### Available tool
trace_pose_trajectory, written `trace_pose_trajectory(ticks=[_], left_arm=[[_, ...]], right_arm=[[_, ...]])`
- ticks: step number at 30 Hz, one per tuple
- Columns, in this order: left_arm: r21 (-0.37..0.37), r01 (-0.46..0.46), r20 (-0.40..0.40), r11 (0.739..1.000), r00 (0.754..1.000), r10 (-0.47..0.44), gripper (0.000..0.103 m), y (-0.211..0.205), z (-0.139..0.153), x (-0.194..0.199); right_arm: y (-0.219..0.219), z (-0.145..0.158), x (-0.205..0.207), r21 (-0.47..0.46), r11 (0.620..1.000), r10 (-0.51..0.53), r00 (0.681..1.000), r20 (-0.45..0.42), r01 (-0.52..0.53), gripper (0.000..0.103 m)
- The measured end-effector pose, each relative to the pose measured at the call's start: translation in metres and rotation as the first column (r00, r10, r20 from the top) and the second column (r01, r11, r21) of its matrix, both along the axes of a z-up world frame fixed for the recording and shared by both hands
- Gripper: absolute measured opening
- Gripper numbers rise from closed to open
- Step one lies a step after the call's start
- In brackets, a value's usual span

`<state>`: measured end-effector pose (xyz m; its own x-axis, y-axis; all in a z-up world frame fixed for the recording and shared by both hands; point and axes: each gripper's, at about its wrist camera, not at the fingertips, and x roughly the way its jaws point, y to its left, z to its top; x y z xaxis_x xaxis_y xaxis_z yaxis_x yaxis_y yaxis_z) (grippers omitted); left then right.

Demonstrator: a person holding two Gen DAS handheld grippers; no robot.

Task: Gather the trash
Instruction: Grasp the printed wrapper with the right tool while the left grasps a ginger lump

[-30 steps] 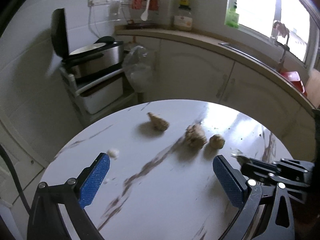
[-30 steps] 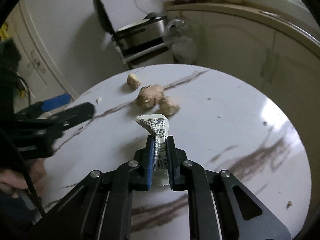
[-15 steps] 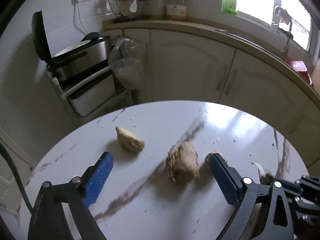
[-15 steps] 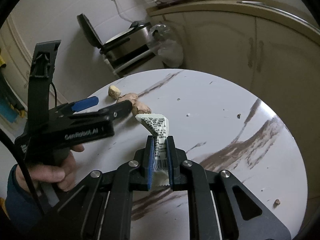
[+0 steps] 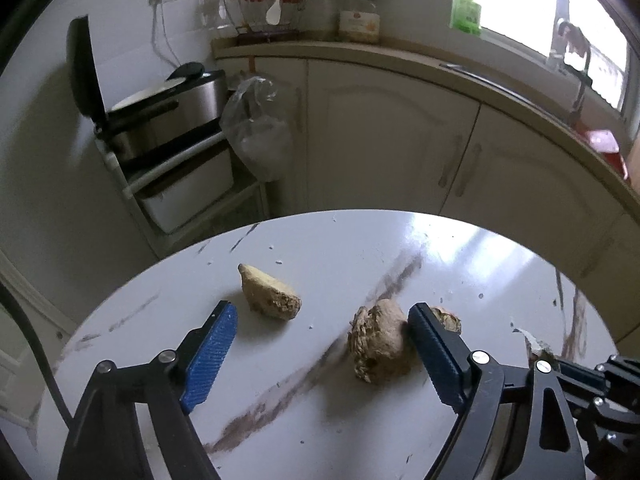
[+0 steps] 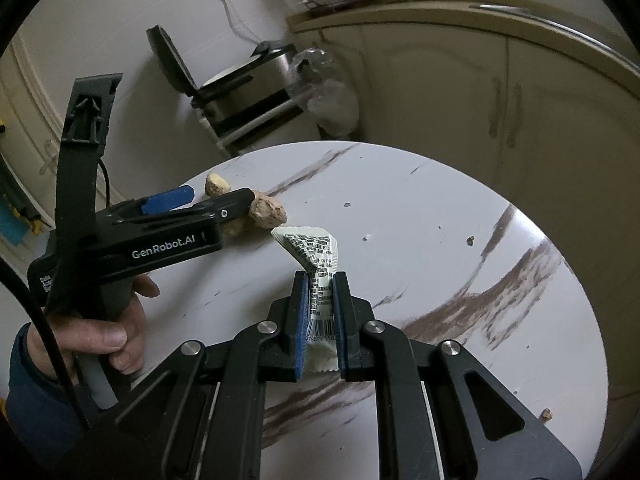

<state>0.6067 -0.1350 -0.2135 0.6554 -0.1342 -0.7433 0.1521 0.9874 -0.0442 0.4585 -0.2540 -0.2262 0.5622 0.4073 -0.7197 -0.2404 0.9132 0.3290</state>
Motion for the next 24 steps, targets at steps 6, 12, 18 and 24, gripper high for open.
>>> trace_pose_trajectory(ticks=[6, 12, 18, 24], left_arm=[[-0.023, -0.018, 0.002, 1.000, 1.000, 0.018, 0.077, 0.010, 0.006, -0.004], [-0.036, -0.044, 0.013, 0.998, 0.999, 0.044, 0.078, 0.017, 0.008, -0.013], [-0.013, -0.007, 0.002, 1.000, 1.000, 0.007, 0.079, 0.005, 0.004, -0.012], [-0.022, 0.028, -0.036, 0.999, 0.999, -0.029, 0.068, -0.003, -0.002, -0.003]], right_arm=[[0.000, 0.003, 0.001, -0.001, 1.000, -0.009, 1.000, 0.002, 0.009, 0.012], [0.000, 0.004, 0.001, -0.001, 1.000, -0.009, 1.000, 0.004, 0.009, 0.011], [0.003, 0.006, 0.010, -0.014, 1.000, -0.007, 1.000, -0.006, 0.007, 0.011], [0.008, 0.004, 0.022, -0.024, 1.000, -0.004, 1.000, -0.017, 0.003, 0.011]])
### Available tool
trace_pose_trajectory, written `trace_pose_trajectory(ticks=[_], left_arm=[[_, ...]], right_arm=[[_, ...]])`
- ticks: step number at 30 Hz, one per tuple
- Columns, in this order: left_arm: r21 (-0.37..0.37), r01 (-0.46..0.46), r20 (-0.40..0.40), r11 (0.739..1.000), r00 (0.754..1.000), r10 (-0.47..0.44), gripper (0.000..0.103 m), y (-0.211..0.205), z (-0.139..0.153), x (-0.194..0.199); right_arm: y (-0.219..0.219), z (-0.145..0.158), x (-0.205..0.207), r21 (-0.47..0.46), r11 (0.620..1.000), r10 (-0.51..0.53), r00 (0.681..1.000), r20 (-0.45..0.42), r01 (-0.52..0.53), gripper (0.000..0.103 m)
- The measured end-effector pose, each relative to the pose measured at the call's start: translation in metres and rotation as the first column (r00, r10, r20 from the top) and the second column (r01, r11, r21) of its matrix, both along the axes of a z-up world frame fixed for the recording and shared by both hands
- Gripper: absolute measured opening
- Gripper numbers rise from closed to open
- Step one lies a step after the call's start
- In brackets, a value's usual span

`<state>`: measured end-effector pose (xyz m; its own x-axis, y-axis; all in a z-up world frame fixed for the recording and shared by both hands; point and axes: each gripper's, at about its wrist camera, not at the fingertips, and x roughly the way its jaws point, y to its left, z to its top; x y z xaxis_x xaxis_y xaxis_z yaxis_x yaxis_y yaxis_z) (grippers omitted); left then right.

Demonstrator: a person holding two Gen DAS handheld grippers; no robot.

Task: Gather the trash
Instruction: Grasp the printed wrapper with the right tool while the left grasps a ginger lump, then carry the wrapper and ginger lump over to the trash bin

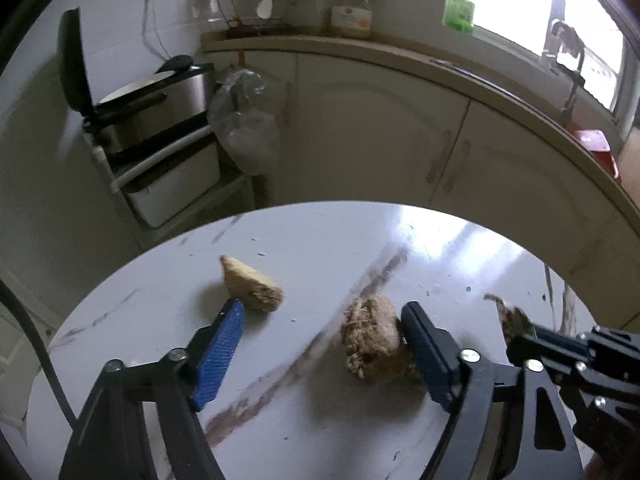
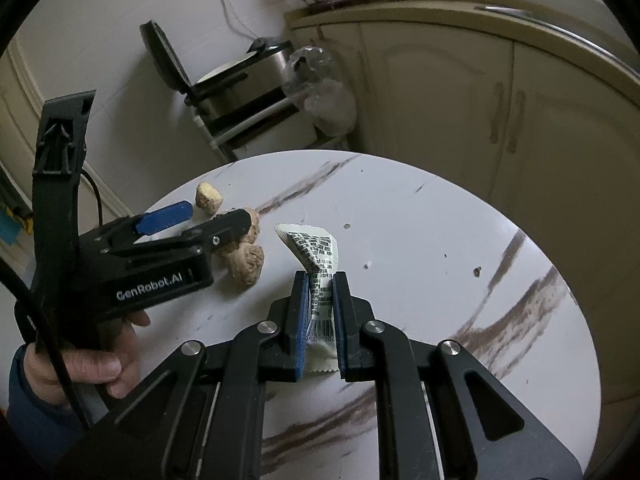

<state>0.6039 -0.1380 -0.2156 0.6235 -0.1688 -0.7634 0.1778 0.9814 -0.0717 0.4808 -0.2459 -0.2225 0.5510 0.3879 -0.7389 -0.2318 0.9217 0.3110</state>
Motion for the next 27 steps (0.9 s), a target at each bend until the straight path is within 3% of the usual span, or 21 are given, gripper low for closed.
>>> trace_pose_trajectory(ticks=[4, 6, 7, 9, 12, 18, 27], left_arm=[[-0.029, 0.025, -0.015, 0.999, 1.000, -0.026, 0.051, -0.002, 0.002, 0.006], [-0.050, 0.051, -0.022, 0.997, 0.998, -0.052, 0.031, -0.004, 0.004, 0.008], [-0.061, 0.062, -0.026, 0.996, 0.998, -0.064, 0.027, -0.005, 0.005, 0.007], [-0.040, 0.057, -0.017, 0.998, 0.998, -0.058, 0.027, -0.008, 0.006, 0.005], [-0.084, 0.047, -0.033, 0.995, 0.998, -0.050, 0.026, 0.000, 0.004, 0.005], [-0.070, 0.022, -0.022, 0.997, 0.999, -0.023, 0.026, 0.012, 0.013, -0.011], [-0.040, 0.008, 0.068, 0.999, 0.998, -0.005, 0.026, 0.023, 0.059, -0.084]], right_arm=[[0.000, 0.000, 0.005, -0.006, 1.000, -0.005, 1.000, -0.003, 0.005, 0.011], [0.000, 0.000, 0.005, -0.006, 1.000, -0.006, 1.000, -0.003, 0.006, 0.011], [0.000, 0.000, 0.006, -0.005, 1.000, -0.007, 1.000, -0.003, 0.007, 0.011], [0.000, 0.000, 0.007, -0.006, 1.000, -0.007, 1.000, -0.004, 0.007, 0.011], [-0.001, 0.000, 0.007, -0.006, 1.000, -0.006, 1.000, -0.004, 0.006, 0.011], [-0.003, 0.006, 0.002, -0.002, 1.000, -0.014, 1.000, 0.008, 0.014, 0.011], [0.002, 0.045, -0.041, 0.012, 1.000, -0.017, 0.996, 0.082, 0.016, 0.011]])
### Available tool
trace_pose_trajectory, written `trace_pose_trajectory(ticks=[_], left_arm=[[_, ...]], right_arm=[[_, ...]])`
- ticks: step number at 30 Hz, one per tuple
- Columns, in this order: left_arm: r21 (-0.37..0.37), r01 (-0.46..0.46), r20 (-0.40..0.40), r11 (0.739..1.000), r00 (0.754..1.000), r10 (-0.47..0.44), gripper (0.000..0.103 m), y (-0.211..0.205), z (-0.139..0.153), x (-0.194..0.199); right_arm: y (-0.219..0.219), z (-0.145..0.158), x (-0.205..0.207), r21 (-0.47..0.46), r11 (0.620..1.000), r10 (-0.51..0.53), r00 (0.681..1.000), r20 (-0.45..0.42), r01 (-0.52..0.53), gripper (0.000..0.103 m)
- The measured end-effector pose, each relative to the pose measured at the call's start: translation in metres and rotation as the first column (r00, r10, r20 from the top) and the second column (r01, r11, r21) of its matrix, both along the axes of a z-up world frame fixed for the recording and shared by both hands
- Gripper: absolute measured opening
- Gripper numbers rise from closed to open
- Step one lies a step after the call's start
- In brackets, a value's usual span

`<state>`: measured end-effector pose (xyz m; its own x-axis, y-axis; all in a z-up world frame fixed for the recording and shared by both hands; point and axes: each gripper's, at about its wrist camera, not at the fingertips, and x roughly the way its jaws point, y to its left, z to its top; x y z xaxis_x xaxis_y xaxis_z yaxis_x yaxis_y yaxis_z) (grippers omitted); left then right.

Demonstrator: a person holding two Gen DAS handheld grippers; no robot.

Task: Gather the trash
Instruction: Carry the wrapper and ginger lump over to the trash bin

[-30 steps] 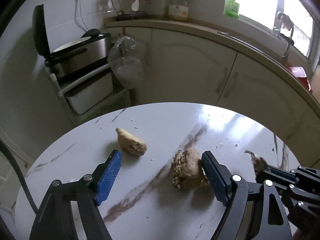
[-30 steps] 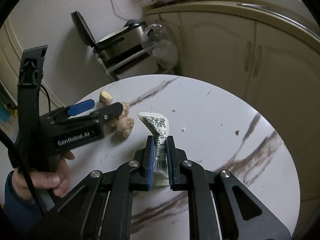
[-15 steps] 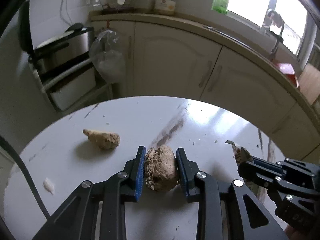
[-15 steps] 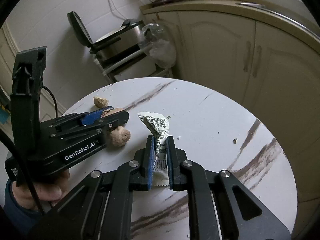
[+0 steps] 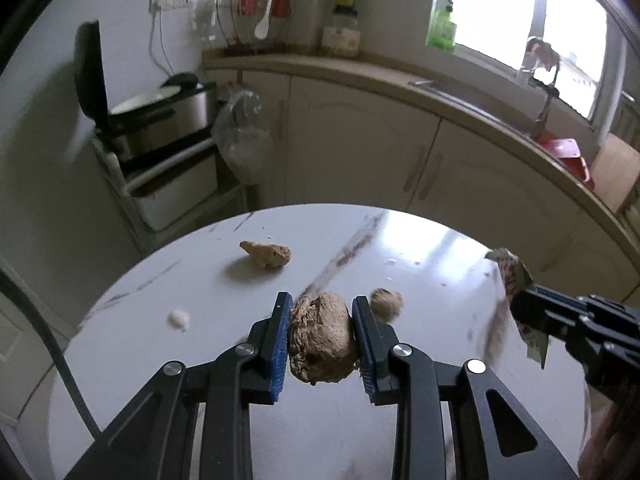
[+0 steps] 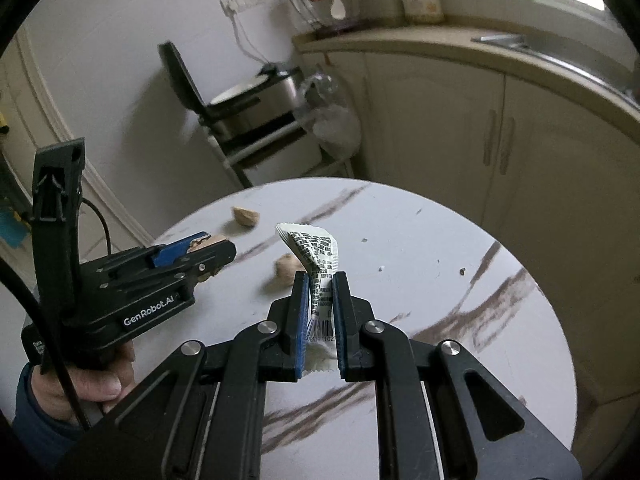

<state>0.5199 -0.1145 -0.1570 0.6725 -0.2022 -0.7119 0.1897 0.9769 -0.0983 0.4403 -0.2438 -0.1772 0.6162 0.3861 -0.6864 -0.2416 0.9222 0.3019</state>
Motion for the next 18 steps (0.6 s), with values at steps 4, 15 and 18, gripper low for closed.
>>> trace_pose_trajectory(ticks=[4, 15, 18], left_arm=[[-0.004, 0.035, 0.039, 0.999, 0.999, -0.035, 0.026, -0.011, 0.021, -0.051], [-0.057, 0.254, 0.090, 0.966, 0.965, -0.248, 0.026, -0.095, 0.045, -0.184], [-0.065, 0.325, 0.088, 0.943, 0.944, -0.319, 0.026, -0.124, 0.041, -0.212]], right_arm=[[-0.007, 0.022, -0.036, 0.016, 1.000, -0.015, 0.999, 0.047, 0.014, 0.011], [-0.080, 0.050, -0.163, 0.057, 0.986, -0.160, 0.980, 0.118, 0.154, 0.011], [-0.114, 0.045, -0.203, 0.074, 0.973, -0.227, 0.967, 0.111, 0.220, 0.011]])
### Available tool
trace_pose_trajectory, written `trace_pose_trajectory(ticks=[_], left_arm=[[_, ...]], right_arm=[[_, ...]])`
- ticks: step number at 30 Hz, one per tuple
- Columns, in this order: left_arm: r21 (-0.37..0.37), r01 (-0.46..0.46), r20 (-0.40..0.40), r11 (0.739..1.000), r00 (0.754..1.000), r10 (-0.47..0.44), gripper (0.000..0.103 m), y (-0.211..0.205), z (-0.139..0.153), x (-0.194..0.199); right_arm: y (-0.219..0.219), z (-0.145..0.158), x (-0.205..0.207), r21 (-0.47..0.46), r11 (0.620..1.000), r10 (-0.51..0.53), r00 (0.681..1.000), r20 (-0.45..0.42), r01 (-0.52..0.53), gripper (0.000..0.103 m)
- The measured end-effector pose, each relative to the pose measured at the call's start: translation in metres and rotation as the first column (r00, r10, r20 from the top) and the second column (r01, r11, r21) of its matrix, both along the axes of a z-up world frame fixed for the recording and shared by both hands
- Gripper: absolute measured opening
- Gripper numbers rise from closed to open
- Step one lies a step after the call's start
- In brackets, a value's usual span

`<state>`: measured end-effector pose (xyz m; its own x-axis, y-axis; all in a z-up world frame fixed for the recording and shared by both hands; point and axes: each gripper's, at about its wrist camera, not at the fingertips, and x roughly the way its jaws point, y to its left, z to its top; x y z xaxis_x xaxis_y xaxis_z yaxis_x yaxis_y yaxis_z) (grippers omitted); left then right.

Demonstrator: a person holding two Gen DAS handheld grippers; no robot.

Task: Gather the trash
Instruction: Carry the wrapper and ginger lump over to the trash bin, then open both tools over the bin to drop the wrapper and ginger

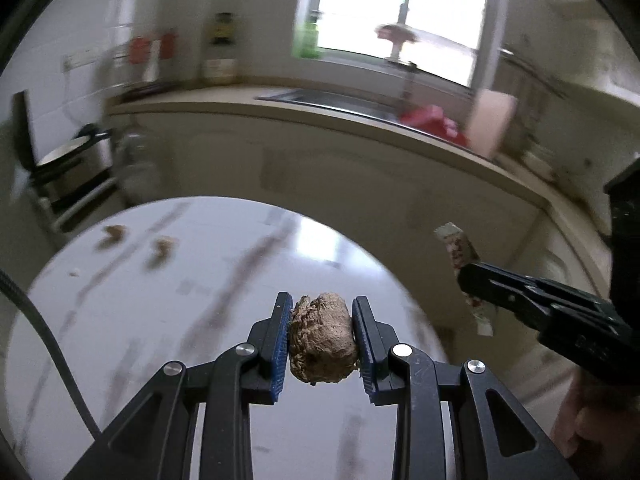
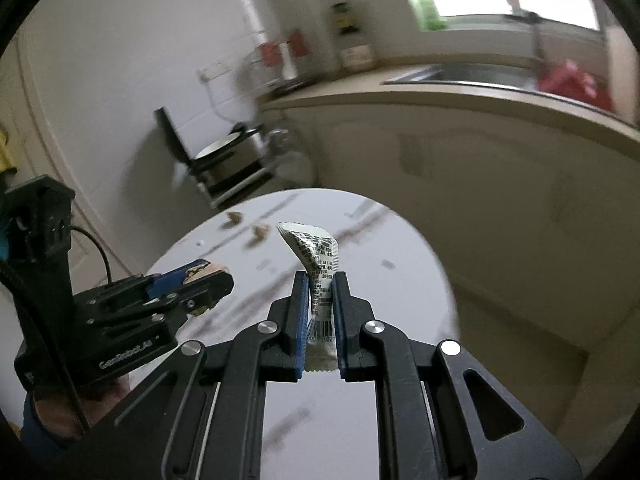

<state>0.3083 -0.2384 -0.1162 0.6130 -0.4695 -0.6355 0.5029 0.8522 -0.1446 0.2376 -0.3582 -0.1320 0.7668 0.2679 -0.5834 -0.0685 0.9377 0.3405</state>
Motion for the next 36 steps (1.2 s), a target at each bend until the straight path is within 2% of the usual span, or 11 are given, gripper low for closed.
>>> trace_pose_trajectory(ticks=[6, 12, 18, 21, 25, 26, 27, 30, 33, 35, 36], left_arm=[[0.002, 0.149, -0.020, 0.989, 0.989, -0.149, 0.026, -0.063, -0.019, -0.042], [0.030, 0.285, -0.075, 0.958, 0.956, -0.283, 0.026, -0.121, -0.055, -0.061], [0.086, 0.380, -0.191, 0.921, 0.914, -0.359, 0.027, -0.178, -0.113, -0.052], [0.122, 0.407, -0.259, 0.905, 0.894, -0.366, 0.027, -0.203, -0.145, -0.036], [0.185, 0.464, -0.361, 0.866, 0.852, -0.379, 0.027, -0.232, -0.190, -0.029], [0.197, 0.476, -0.380, 0.857, 0.843, -0.380, 0.030, -0.236, -0.199, -0.028], [0.212, 0.480, -0.396, 0.851, 0.838, -0.374, 0.041, -0.240, -0.208, -0.026], [0.251, 0.466, -0.404, 0.849, 0.847, -0.346, 0.067, -0.250, -0.221, -0.007], [0.284, 0.446, -0.397, 0.848, 0.860, -0.320, 0.080, -0.252, -0.224, 0.000], [0.300, 0.432, -0.375, 0.850, 0.873, -0.312, 0.082, -0.249, -0.218, 0.004], [0.306, 0.428, -0.364, 0.851, 0.878, -0.311, 0.086, -0.248, -0.216, 0.005]], right_arm=[[-0.074, -0.020, -0.078, 0.019, 0.988, -0.154, 0.988, -0.028, 0.155, 0.011], [-0.139, -0.058, -0.134, 0.032, 0.958, -0.282, 0.954, -0.099, 0.287, 0.011], [-0.191, -0.131, -0.154, 0.060, 0.923, -0.358, 0.904, -0.232, 0.381, 0.011], [-0.210, -0.179, -0.155, 0.092, 0.911, -0.355, 0.879, -0.320, 0.401, 0.011], [-0.221, -0.238, -0.155, 0.129, 0.894, -0.339, 0.837, -0.430, 0.428, 0.012], [-0.224, -0.250, -0.158, 0.146, 0.884, -0.341, 0.826, -0.450, 0.444, 0.015], [-0.227, -0.255, -0.160, 0.152, 0.877, -0.346, 0.818, -0.460, 0.457, 0.016], [-0.236, -0.264, -0.166, 0.157, 0.856, -0.370, 0.796, -0.478, 0.492, 0.042], [-0.248, -0.266, -0.173, 0.144, 0.838, -0.401, 0.774, -0.490, 0.526, 0.052], [-0.252, -0.264, -0.175, 0.145, 0.826, -0.419, 0.766, -0.488, 0.544, 0.091], [-0.252, -0.262, -0.174, 0.136, 0.820, -0.435, 0.760, -0.483, 0.556, 0.096]])
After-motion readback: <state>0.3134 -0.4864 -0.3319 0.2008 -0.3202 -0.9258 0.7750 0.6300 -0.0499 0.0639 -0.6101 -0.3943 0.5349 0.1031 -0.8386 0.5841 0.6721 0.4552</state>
